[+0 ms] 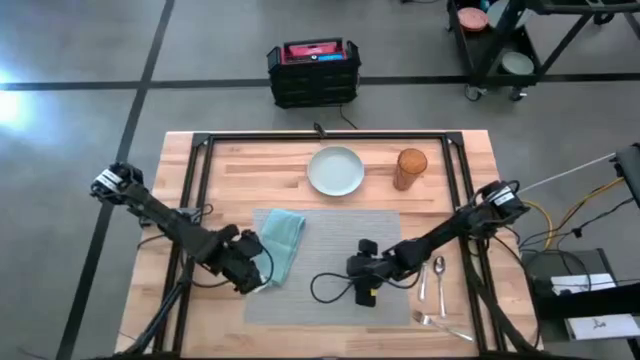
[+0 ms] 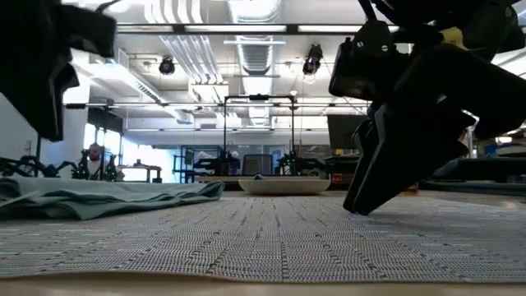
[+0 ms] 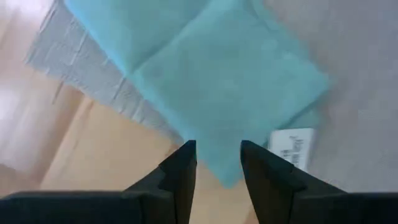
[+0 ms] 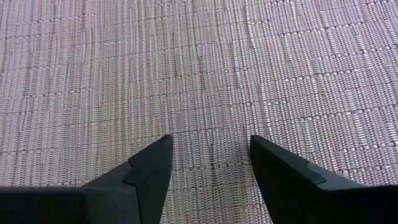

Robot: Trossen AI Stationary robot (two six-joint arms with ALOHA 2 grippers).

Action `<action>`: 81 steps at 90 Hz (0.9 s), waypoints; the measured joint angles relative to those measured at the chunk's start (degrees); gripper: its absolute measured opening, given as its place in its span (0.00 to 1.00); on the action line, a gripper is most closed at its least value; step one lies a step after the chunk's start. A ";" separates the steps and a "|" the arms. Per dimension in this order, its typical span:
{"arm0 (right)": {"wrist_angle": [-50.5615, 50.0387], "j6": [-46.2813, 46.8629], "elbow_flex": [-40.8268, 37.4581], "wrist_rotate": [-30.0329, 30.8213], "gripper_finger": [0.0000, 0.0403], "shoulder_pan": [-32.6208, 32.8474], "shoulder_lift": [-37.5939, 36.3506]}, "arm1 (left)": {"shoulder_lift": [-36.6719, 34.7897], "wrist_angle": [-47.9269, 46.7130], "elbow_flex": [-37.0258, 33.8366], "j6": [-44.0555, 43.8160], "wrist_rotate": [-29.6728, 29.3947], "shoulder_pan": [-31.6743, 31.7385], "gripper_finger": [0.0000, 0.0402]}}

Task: Set table place
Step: Adjust the table napkin and the table mat

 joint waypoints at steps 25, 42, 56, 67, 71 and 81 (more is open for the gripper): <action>0.22 0.05 0.02 0.00 0.50 0.02 0.00 | 4.22 14.98 -9.44 -4.39 3.63 -0.27 0.28; 0.76 0.07 0.02 0.00 0.50 0.02 0.00 | 5.56 23.31 -10.60 -5.19 5.84 -0.97 0.28; 0.86 0.07 0.02 0.01 0.49 0.02 0.00 | 5.63 24.97 -8.91 -5.49 6.84 -2.43 0.28; 0.84 0.01 0.03 0.02 0.50 0.02 0.00 | 6.12 27.96 -8.50 -6.36 6.69 -2.95 0.28; 0.87 -0.04 0.04 0.02 0.50 0.02 0.00 | 6.65 29.18 -8.50 -6.40 6.64 -2.95 0.28; 0.85 -0.07 0.04 0.02 0.50 0.02 0.00 | 8.22 32.00 -8.50 -6.42 7.22 -3.04 0.28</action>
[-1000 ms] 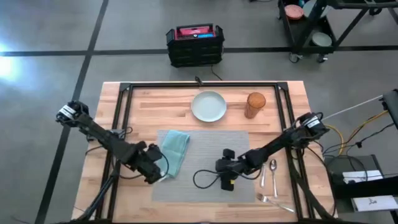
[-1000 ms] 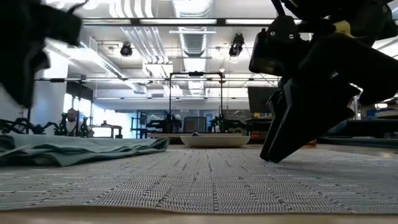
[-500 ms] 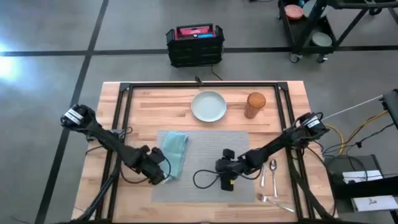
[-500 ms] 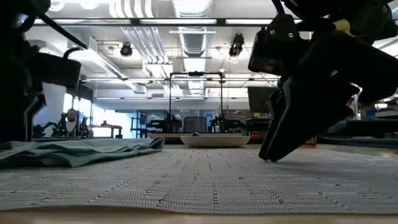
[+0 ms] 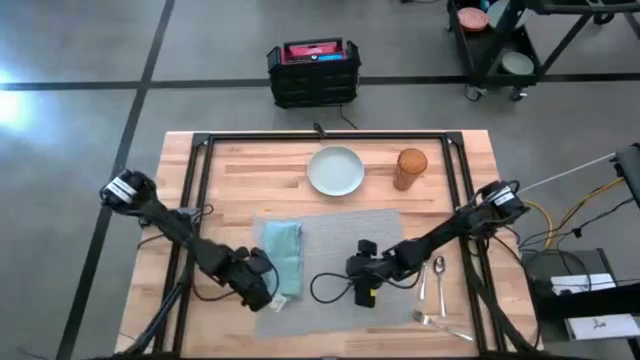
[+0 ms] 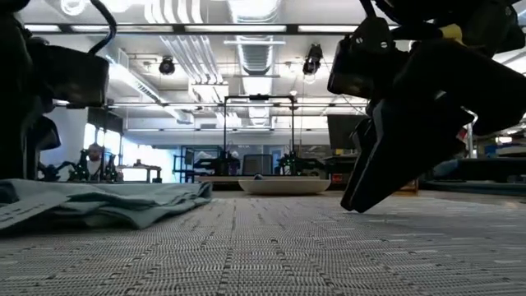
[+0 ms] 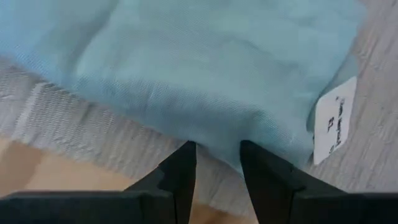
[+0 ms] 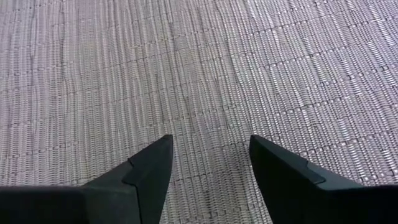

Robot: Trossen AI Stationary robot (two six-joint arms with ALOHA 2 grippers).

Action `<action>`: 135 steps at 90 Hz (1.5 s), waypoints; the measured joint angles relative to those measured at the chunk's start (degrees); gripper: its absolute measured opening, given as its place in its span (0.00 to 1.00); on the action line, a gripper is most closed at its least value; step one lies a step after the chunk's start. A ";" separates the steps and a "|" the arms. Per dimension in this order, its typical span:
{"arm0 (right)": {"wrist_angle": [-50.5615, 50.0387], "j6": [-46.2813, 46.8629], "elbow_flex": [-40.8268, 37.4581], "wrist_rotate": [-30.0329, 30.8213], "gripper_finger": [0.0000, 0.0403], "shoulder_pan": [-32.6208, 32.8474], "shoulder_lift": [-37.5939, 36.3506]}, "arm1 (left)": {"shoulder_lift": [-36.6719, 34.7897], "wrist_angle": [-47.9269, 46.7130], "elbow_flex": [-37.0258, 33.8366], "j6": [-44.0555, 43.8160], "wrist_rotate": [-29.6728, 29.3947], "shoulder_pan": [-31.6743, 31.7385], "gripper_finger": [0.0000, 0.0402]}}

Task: Set table place
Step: Adjust the table napkin and the table mat

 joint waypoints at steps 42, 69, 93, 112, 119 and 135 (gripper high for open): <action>0.02 -0.01 0.02 0.04 0.50 -0.02 0.00 | 0.51 -19.50 13.69 4.07 1.81 -0.35 0.28; 3.37 -3.16 0.02 0.20 0.49 -0.02 0.00 | 1.14 -17.00 21.82 24.31 -17.43 2.12 0.28; 5.44 -5.99 0.02 2.60 0.49 -0.04 0.00 | 9.33 -3.95 18.12 42.15 -16.34 12.53 0.28; 5.46 -5.98 -0.07 3.02 0.49 -0.04 0.00 | 16.71 -2.08 18.14 44.79 -4.98 18.15 0.28; 5.42 -6.01 -0.13 3.02 0.49 -0.04 0.00 | 17.34 0.23 18.28 46.00 -2.58 18.25 0.28; 5.45 -6.01 -0.70 3.03 0.49 -0.04 0.00 | 16.39 -0.01 18.16 46.16 -2.37 18.03 0.28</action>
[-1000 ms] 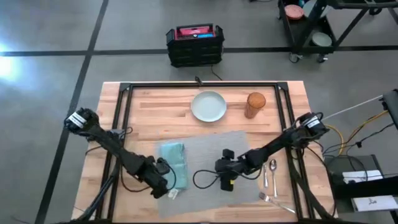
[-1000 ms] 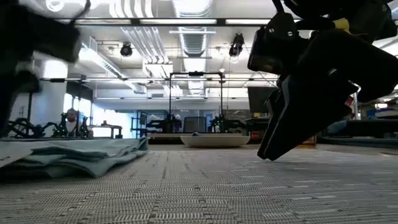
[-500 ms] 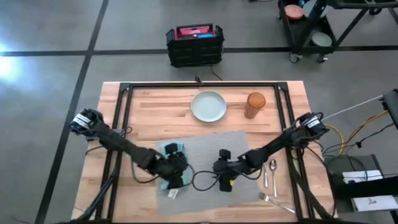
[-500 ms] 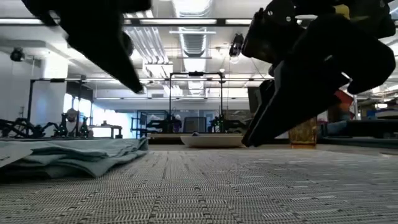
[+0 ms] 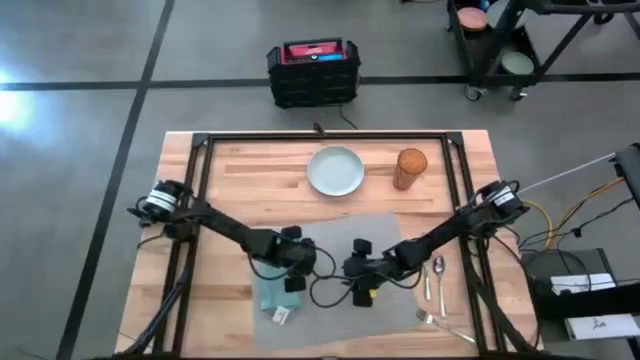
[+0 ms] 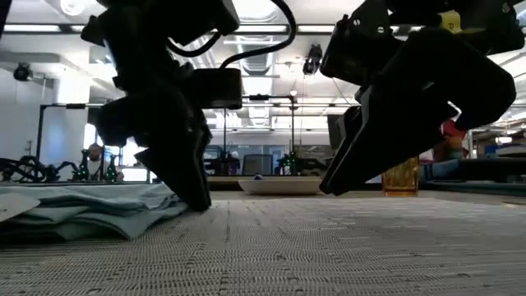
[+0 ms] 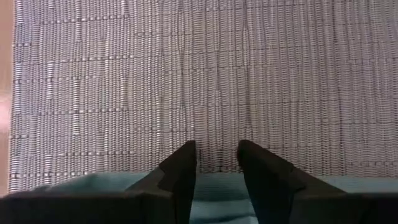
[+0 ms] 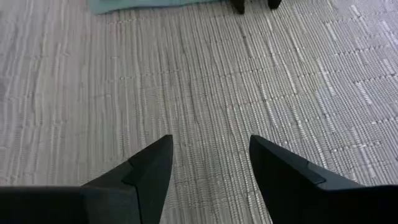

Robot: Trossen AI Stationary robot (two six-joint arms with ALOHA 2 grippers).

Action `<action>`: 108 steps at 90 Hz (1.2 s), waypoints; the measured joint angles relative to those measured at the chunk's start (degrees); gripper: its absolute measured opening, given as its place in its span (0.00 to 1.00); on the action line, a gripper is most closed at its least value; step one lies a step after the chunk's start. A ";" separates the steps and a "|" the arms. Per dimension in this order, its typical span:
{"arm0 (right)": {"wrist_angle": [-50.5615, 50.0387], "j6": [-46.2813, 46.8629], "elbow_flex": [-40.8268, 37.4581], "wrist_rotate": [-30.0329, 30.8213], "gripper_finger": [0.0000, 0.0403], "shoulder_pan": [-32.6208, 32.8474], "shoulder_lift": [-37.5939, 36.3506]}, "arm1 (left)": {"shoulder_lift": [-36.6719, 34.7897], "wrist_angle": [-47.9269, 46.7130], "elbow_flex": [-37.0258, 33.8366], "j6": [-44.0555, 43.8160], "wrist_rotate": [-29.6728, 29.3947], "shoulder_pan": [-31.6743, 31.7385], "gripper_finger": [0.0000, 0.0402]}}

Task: Set table place
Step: Adjust the table napkin and the table mat

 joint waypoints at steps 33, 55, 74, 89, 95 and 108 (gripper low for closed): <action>-1.60 0.26 -3.25 0.18 0.49 0.02 -0.13 | -1.12 -5.91 -0.04 -2.69 0.26 -1.59 0.28; -2.08 0.64 -3.28 0.16 0.49 0.00 -0.17 | -1.23 -8.76 0.04 -3.04 0.23 -3.12 0.28; -2.18 0.66 -3.32 0.16 0.49 0.00 -0.17 | -2.08 -9.49 -0.07 -3.63 1.51 -4.12 0.28; -2.21 0.63 -3.37 0.16 0.49 0.00 -0.17 | -5.62 -5.79 0.00 -6.11 1.68 -4.62 0.28; -2.17 0.64 -3.38 0.14 0.49 0.00 -0.15 | -7.27 -4.90 0.13 -7.88 1.48 -5.52 0.28; -2.12 0.63 -3.38 0.12 0.49 0.00 -0.13 | -9.92 -4.93 0.13 -12.98 1.30 -9.76 0.28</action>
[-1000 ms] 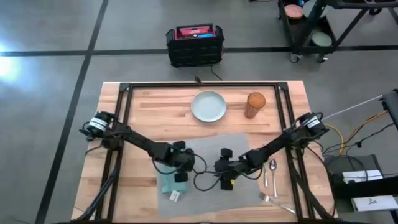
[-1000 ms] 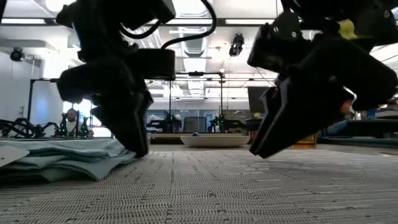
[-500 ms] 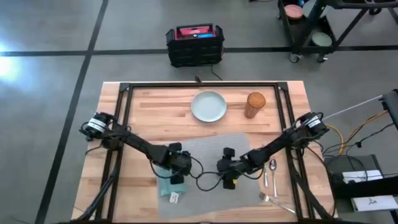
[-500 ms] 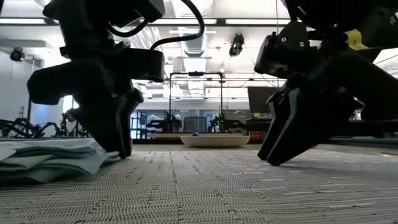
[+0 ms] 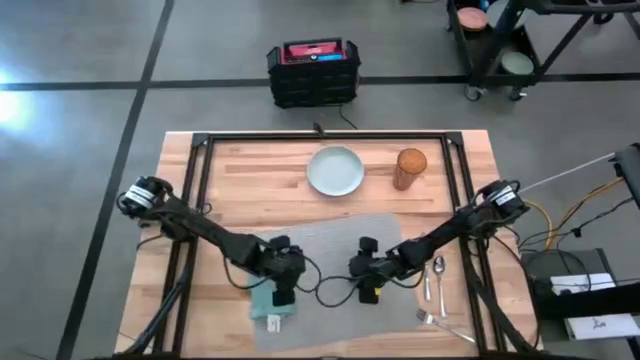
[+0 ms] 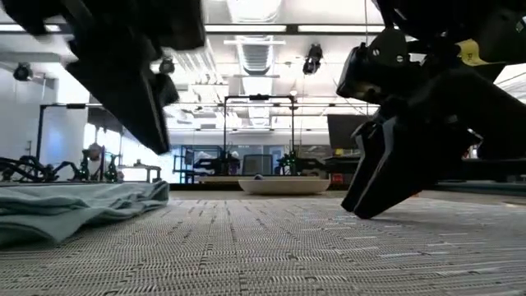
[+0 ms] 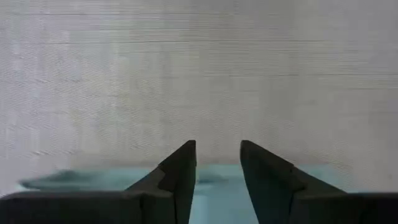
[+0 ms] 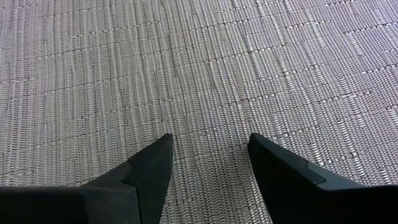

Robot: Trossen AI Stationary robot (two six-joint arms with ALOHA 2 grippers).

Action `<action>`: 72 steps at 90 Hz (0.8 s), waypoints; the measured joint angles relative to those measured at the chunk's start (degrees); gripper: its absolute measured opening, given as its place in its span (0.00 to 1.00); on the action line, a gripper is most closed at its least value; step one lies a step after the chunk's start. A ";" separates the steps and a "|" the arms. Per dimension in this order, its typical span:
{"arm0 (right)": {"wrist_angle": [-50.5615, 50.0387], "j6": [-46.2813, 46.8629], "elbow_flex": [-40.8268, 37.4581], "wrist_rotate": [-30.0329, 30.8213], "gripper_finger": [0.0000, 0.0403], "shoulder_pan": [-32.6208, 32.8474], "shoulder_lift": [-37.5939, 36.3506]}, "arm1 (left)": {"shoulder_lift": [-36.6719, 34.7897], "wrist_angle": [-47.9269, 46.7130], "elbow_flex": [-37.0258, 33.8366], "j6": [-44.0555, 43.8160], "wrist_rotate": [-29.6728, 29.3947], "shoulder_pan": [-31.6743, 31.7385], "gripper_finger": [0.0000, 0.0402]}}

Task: Set table place
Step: Adjust the table napkin and the table mat

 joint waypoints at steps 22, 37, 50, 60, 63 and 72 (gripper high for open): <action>0.71 -0.16 -0.07 -0.02 0.49 0.00 0.05 | -2.57 -1.05 -3.07 -10.86 -4.52 -10.75 0.28; 1.33 -0.39 -0.11 -0.09 0.49 0.00 0.09 | -5.12 4.40 -10.04 -19.51 -14.43 -17.99 0.28; 1.51 -0.42 -0.11 0.00 0.49 0.00 0.11 | -6.62 17.82 -18.50 -25.34 -16.67 -22.07 0.28; 2.20 -0.55 -0.14 1.05 0.49 0.02 0.17 | -6.59 27.80 -23.98 -25.69 -16.73 -23.89 0.28; 2.77 -0.86 -0.15 1.24 0.49 0.00 0.25 | -6.59 30.04 -25.33 -25.67 -16.67 -24.19 0.28; 3.69 -1.50 -0.17 1.38 0.49 -0.09 0.31 | -6.11 31.84 -28.37 -25.80 -16.06 -24.99 0.28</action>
